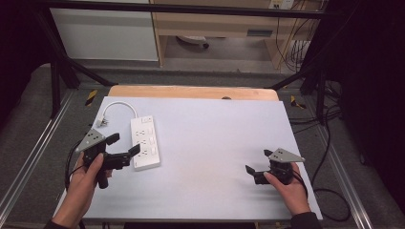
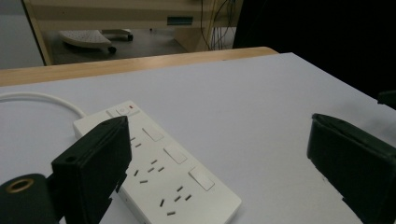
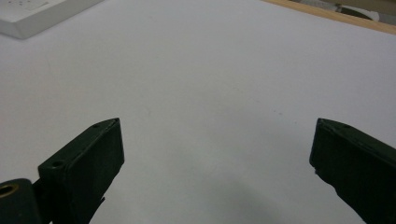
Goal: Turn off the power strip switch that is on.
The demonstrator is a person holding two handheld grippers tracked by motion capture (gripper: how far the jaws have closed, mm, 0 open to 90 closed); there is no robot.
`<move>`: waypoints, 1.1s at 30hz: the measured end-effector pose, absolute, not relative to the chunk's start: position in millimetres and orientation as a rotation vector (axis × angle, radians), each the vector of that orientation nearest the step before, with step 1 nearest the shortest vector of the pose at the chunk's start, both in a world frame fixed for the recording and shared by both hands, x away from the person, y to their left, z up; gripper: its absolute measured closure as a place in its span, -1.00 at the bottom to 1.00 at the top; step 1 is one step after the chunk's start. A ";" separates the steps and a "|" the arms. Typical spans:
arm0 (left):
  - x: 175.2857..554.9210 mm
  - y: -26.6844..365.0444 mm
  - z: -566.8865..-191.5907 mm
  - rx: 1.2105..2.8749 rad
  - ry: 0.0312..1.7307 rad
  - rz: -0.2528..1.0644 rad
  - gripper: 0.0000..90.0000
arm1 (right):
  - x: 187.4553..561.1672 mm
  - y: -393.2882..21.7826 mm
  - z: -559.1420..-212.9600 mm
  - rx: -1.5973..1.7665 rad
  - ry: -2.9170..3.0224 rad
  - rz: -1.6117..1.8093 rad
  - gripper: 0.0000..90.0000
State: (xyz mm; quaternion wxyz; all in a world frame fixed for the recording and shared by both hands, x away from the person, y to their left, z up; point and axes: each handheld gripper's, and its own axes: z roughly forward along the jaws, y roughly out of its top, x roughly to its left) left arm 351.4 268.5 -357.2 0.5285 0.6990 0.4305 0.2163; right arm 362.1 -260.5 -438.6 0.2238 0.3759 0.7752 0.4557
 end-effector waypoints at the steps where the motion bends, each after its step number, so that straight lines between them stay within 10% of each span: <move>1: 350.4 269.5 -357.3 1.668 1.030 0.514 -0.86 | 362.1 -260.4 -438.6 1.036 2.138 1.260 -0.92; 33: 317.1 290.0 -400.4 1.662 1.083 0.474 -0.85 | 361.6 -261.1 -438.4 1.052 2.130 1.276 -0.92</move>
